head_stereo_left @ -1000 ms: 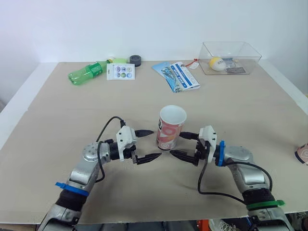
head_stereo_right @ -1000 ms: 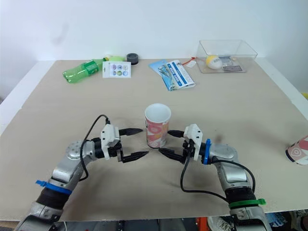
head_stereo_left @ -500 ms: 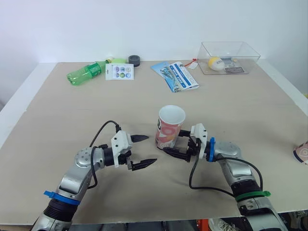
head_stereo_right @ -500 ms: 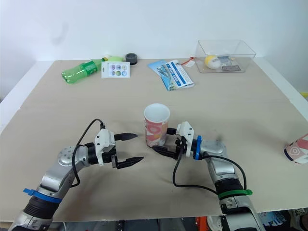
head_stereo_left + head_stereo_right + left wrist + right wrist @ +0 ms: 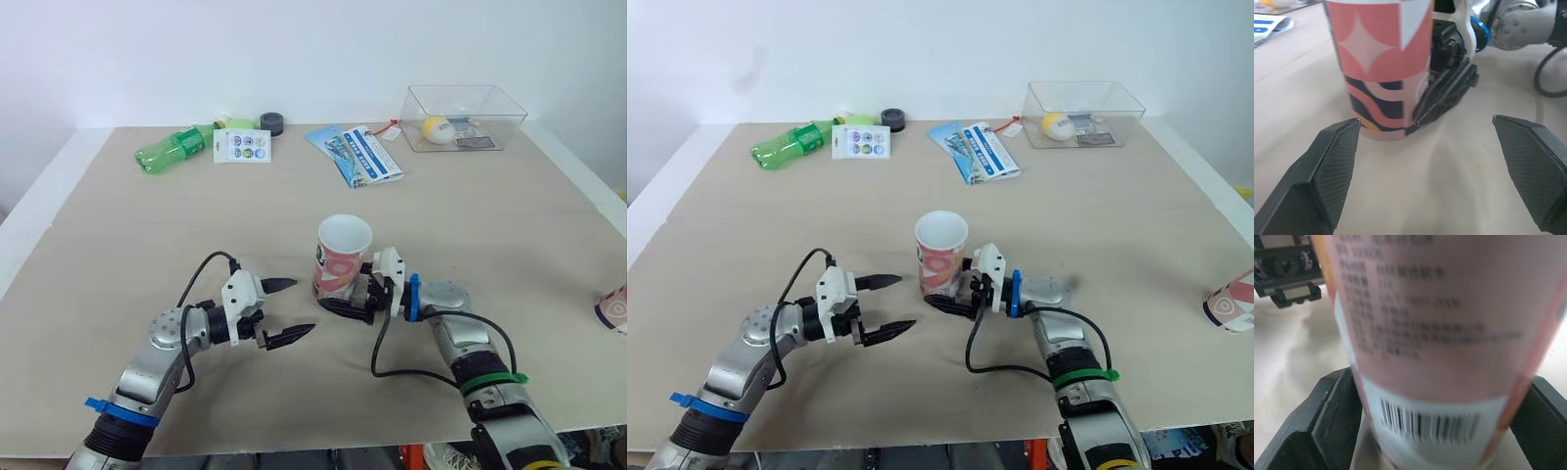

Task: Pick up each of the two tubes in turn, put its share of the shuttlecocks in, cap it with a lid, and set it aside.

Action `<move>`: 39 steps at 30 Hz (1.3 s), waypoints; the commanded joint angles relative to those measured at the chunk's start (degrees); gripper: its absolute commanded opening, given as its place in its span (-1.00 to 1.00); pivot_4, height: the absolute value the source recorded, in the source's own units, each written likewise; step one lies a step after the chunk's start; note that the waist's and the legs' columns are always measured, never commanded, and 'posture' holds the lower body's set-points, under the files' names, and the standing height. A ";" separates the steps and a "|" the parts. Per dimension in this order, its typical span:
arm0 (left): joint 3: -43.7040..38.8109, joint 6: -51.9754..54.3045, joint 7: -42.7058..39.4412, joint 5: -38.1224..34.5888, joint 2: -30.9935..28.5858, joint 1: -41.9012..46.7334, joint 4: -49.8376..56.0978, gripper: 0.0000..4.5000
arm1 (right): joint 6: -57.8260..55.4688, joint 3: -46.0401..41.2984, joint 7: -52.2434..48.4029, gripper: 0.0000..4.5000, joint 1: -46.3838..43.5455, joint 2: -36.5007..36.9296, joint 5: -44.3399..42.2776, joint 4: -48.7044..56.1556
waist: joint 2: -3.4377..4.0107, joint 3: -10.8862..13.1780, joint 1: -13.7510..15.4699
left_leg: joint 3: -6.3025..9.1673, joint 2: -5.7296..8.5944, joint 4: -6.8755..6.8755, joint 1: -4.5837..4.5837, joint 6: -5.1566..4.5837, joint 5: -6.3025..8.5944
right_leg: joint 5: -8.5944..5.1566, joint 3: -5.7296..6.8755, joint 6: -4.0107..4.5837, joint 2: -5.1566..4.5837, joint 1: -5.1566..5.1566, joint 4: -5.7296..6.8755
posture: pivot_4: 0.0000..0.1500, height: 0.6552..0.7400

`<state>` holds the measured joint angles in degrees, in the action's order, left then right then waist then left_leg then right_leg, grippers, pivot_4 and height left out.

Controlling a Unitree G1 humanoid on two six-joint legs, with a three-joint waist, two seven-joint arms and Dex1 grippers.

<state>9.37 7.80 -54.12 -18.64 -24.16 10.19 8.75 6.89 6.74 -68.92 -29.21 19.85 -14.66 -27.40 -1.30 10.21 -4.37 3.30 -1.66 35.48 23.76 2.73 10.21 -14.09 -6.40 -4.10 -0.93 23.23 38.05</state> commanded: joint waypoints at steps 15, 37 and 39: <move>-0.36 -2.15 1.82 0.31 0.05 -0.08 2.37 1.00 | 1.27 0.13 0.64 0.67 0.01 -1.52 0.26 0.53 | -0.01 0.00 0.01 | 0.00 0.00 0.00 -0.02 0.00 0.00 | 0.01 0.00 0.02 0.00 -0.02 0.00 | 1.00 1.00; 3.00 -2.62 -0.49 1.39 0.58 3.18 2.70 1.00 | -9.67 -26.41 37.01 0.67 12.61 5.29 -1.46 18.29 | -0.02 0.02 0.79 | 0.05 0.05 -0.02 0.10 0.01 0.00 | -0.09 0.03 -0.05 -0.04 0.02 -0.01 | 1.00 1.00; 3.92 -2.69 -0.36 1.64 1.14 3.07 3.03 1.00 | -10.60 -31.23 46.46 0.67 14.30 6.56 1.12 16.71 | -0.03 0.02 1.15 | 0.01 0.10 -0.02 0.13 0.01 0.00 | -0.14 0.01 -0.02 -0.09 0.05 -0.01 | 1.00 1.00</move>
<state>12.51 6.00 -54.33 -17.29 -23.54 13.06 9.61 -3.59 -20.14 -29.19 -15.02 25.57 -14.79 -11.45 -1.32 10.23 -3.22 3.29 -1.54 35.47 23.90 2.73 10.22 -14.27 -6.40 -4.08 -1.04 23.29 38.04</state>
